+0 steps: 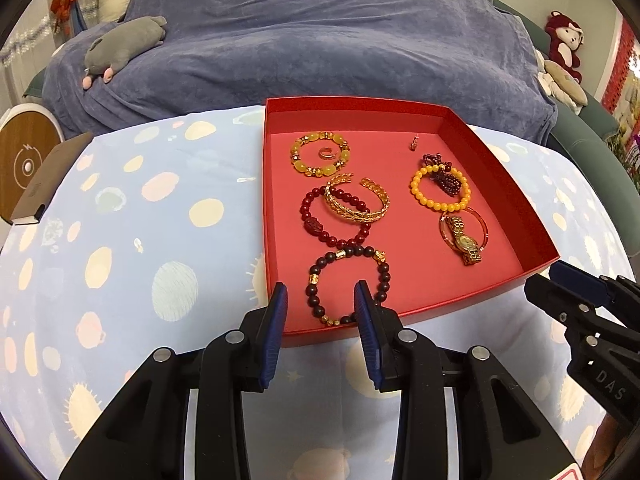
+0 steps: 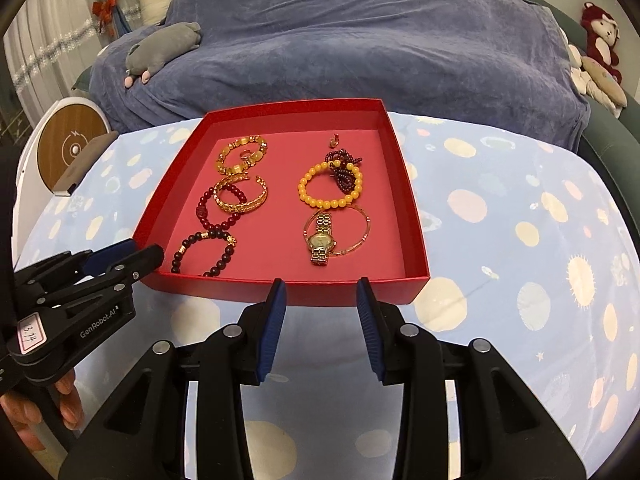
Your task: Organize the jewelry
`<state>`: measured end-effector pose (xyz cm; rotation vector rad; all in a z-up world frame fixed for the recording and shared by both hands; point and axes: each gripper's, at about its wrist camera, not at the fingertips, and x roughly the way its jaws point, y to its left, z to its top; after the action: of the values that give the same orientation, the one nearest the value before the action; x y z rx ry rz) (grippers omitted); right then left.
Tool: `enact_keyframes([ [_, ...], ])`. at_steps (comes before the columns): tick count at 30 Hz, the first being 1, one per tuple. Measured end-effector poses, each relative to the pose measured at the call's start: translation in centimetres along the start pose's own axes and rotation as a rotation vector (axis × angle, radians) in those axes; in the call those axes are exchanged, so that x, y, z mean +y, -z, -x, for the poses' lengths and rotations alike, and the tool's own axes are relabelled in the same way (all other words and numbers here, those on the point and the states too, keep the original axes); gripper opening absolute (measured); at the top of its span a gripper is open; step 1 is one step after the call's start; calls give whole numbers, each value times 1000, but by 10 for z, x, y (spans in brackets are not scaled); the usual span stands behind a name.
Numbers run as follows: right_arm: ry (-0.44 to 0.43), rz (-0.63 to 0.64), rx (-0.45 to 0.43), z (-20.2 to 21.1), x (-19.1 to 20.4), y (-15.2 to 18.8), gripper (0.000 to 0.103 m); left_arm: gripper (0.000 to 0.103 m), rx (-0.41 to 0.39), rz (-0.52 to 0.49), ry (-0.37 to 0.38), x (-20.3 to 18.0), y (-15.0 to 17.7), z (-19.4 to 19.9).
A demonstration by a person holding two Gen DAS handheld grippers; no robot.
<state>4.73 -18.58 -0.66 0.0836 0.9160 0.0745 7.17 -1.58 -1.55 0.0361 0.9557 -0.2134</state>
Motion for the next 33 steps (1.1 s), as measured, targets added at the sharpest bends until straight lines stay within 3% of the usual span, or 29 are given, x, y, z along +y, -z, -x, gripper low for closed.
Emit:
enact_keyframes([
  [8, -17, -10, -4, 3, 5, -1, 35, 33, -20, 1, -66, 12, -5, -7],
  [22, -4, 4, -15, 3, 12, -1, 35, 33, -33, -5, 12, -5, -5, 16],
  [25, 0, 0, -32, 7, 13, 2, 45, 37, -33, -22, 28, -15, -3, 20],
  [27, 4, 5, -43, 10, 15, 3, 45, 42, -40, -33, 32, -21, -1, 23],
  [33, 17, 11, -60, 15, 17, 6, 45, 41, -45, -45, 39, -31, 0, 27],
])
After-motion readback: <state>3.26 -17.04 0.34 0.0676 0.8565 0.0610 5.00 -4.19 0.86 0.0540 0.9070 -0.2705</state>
